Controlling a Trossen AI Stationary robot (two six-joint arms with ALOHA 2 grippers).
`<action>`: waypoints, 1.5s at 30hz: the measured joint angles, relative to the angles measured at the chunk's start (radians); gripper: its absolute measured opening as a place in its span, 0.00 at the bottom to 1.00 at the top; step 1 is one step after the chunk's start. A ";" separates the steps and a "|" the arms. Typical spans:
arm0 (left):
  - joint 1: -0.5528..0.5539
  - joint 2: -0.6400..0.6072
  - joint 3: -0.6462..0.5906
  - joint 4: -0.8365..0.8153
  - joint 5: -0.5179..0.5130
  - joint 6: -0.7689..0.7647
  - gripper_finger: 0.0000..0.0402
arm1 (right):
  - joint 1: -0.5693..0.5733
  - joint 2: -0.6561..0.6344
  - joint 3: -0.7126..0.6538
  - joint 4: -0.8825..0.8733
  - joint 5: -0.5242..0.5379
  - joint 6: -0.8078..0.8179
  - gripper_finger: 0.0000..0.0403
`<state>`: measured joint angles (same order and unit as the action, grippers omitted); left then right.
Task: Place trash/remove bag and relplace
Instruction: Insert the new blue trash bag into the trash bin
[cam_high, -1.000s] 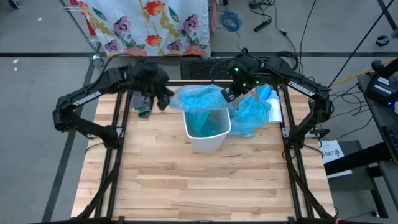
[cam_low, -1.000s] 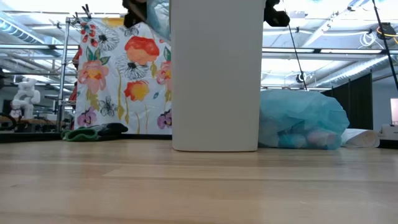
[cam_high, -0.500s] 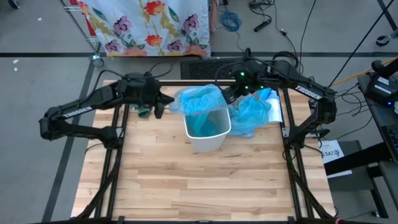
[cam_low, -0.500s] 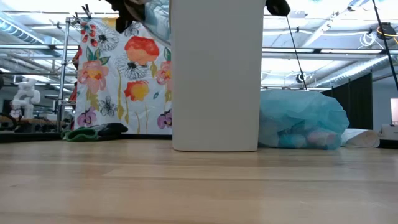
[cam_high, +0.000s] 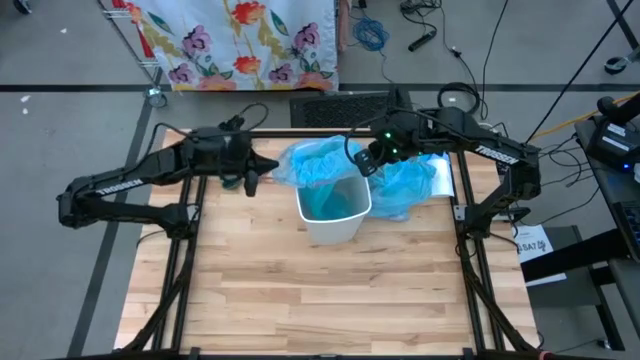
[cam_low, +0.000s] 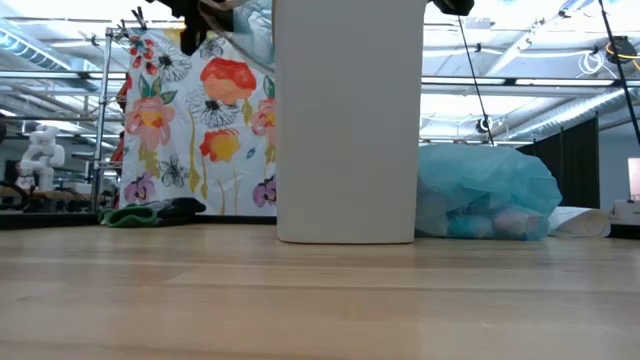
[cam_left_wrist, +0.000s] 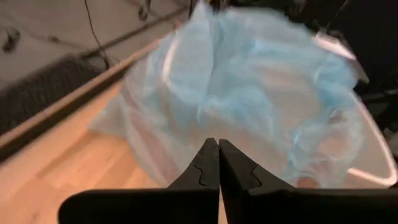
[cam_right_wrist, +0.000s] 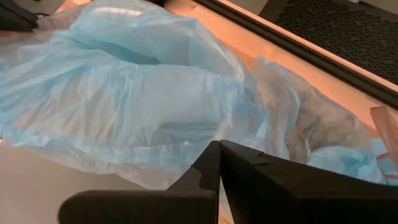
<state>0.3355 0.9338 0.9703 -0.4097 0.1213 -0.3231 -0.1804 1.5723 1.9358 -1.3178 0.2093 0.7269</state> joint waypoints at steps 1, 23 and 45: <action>0.000 -0.008 0.000 0.010 -0.003 0.013 0.00 | 0.005 0.000 0.000 0.004 0.003 0.008 0.00; -0.210 -0.060 0.000 0.020 -0.272 -0.012 0.00 | 0.075 0.000 -0.001 0.085 0.055 -0.140 0.00; -0.558 0.108 0.001 0.166 -0.346 -0.230 0.00 | 0.147 -0.004 -0.037 -0.019 -0.191 -0.183 0.00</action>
<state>-0.2225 1.0422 0.9714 -0.2440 -0.2250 -0.5536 -0.0335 1.5683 1.8988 -1.3364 0.0184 0.5434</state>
